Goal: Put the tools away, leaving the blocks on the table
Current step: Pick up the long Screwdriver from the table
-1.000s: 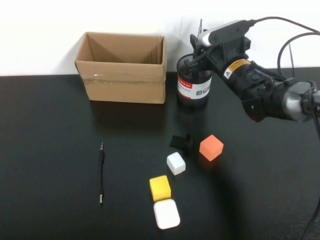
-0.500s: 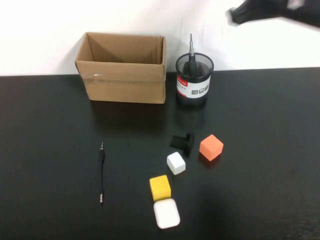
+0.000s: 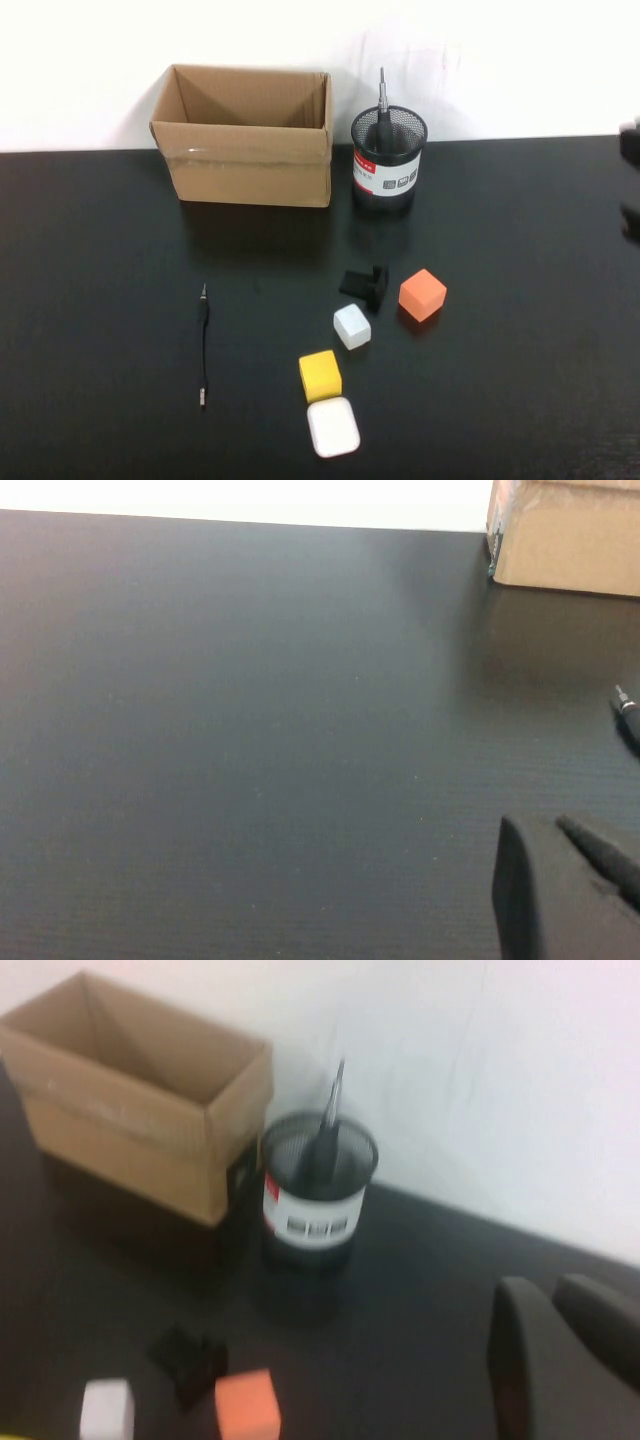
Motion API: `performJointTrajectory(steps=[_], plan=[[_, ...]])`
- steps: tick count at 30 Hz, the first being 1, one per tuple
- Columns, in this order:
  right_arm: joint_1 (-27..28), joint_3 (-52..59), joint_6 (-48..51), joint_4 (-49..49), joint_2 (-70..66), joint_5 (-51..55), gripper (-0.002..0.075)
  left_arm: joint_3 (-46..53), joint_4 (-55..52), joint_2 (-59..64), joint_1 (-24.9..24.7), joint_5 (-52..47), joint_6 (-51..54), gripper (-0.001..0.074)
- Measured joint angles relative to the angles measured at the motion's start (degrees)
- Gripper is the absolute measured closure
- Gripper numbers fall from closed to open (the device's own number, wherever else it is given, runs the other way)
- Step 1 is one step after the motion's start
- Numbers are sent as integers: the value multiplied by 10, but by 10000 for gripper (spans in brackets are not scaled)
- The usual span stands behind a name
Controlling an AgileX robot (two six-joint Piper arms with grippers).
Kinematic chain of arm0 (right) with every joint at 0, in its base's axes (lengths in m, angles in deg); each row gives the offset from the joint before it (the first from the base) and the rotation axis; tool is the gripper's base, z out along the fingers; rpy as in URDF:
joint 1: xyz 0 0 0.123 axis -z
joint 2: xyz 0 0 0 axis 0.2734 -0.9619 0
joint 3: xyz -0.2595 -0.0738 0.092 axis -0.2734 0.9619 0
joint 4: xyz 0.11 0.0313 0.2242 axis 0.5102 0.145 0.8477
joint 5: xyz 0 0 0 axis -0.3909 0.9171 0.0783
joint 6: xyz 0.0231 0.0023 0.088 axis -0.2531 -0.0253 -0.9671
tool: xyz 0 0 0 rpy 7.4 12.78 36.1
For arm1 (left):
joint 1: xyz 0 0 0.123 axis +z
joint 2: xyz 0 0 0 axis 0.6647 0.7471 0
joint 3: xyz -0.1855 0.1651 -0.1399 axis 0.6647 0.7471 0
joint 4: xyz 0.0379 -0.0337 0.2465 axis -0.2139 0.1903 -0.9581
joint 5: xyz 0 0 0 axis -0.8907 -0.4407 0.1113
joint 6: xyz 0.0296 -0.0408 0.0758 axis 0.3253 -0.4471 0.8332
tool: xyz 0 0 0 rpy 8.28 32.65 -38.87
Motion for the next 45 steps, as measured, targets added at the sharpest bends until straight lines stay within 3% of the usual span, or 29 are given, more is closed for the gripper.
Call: performJointTrajectory(steps=[7, 13, 20, 25, 31, 33, 36, 45], plan=[[0, 32, 27, -74, 4, 48, 732, 0, 0, 0, 0, 0, 0, 739], [14, 57, 0, -118, -4, 19, 732, 0, 0, 0, 0, 0, 0, 739], [117, 230, -28, -103, 128, -133, 732, 0, 0, 0, 0, 0, 0, 739], [186, 359, -72, -103, 260, -179, 732, 0, 0, 0, 0, 0, 0, 739], [241, 495, -147, -103, 424, -172, 732, 0, 0, 0, 0, 0, 0, 739], [251, 484, -149, -105, 471, -49, 732, 0, 0, 0, 0, 0, 0, 739], [254, 491, -149, -119, 523, 13, 732, 0, 0, 0, 0, 0, 0, 739], [252, 491, -150, -107, 513, 11, 732, 0, 0, 0, 0, 0, 0, 739]])
